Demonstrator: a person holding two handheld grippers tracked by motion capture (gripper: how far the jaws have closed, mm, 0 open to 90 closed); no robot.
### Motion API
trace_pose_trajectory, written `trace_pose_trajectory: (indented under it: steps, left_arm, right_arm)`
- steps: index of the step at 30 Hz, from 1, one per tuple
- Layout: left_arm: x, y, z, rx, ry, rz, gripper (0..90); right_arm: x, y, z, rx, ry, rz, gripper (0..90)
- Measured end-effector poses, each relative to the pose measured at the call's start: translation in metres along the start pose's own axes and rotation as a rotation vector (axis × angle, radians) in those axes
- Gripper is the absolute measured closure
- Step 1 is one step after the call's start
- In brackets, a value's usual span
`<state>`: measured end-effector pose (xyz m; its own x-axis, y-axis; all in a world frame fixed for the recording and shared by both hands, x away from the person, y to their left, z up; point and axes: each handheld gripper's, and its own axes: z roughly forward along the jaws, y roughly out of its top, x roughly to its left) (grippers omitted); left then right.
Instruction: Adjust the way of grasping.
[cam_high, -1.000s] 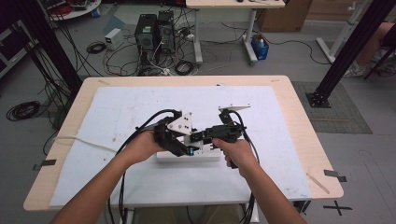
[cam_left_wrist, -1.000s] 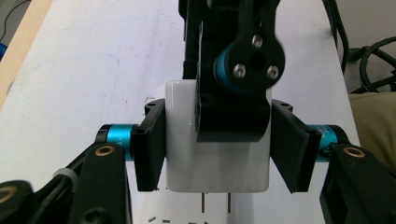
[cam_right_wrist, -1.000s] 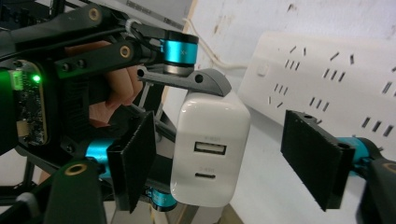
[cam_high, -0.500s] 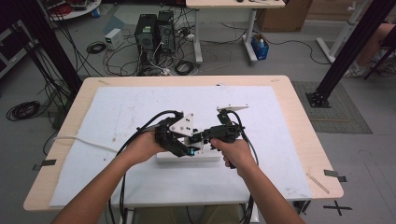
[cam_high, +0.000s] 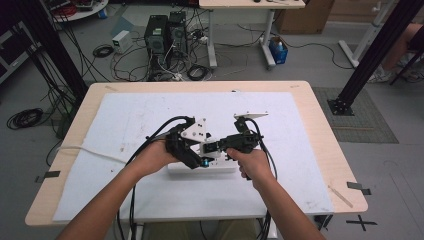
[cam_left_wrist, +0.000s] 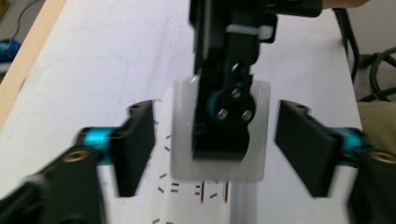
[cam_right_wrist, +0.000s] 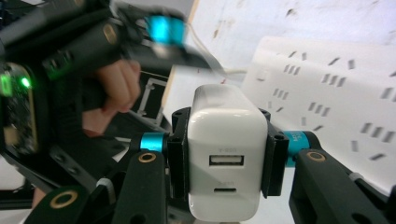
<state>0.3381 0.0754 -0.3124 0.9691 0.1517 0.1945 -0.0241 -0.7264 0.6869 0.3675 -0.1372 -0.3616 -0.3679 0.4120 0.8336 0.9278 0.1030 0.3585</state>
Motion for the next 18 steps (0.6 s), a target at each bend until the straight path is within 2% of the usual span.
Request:
trace_pose_trajectory:
  steps: [3, 4, 5, 7, 10, 11, 12, 17, 18]
  left_arm:
    - [0.004, -0.006, -0.007, 0.016, 0.012, -0.043, 21.9]
    - [0.005, -0.009, -0.01, 0.017, 0.014, -0.055, 20.8]
    - [0.007, -0.012, -0.013, 0.02, 0.015, -0.065, 20.8]
    - [0.01, -0.019, -0.019, 0.026, 0.021, -0.1, 20.8]
    - [0.014, -0.03, -0.03, 0.033, 0.026, -0.13, 20.7]
    - [0.015, -0.035, -0.034, 0.041, 0.024, -0.148, 20.7]
    - [0.016, -0.039, -0.037, 0.053, 0.028, -0.162, 20.7]
    - [0.021, -0.062, -0.052, 0.114, 0.05, -0.226, 20.7]
    - [0.022, -0.066, -0.055, 0.124, 0.053, -0.235, 20.7]
  right_arm:
    - [-0.003, 0.001, -0.01, -0.033, -0.001, -0.034, 62.0]
    - [-0.005, 0.001, -0.017, -0.041, -0.015, -0.064, 62.0]
    - [-0.005, 0.001, -0.017, -0.041, -0.015, -0.064, 62.0]
    - [-0.007, 0.001, -0.024, -0.045, -0.06, -0.091, 62.0]
    - [-0.009, 0.001, -0.035, -0.047, -0.128, -0.136, 62.1]
    - [-0.01, 0.0, -0.043, -0.053, -0.161, -0.163, 62.0]
    - [-0.01, 0.0, -0.043, -0.053, -0.161, -0.163, 62.0]
    - [-0.01, -0.001, -0.061, -0.052, -0.252, -0.231, 62.1]
    - [-0.009, -0.001, -0.067, -0.038, -0.294, -0.26, 62.1]
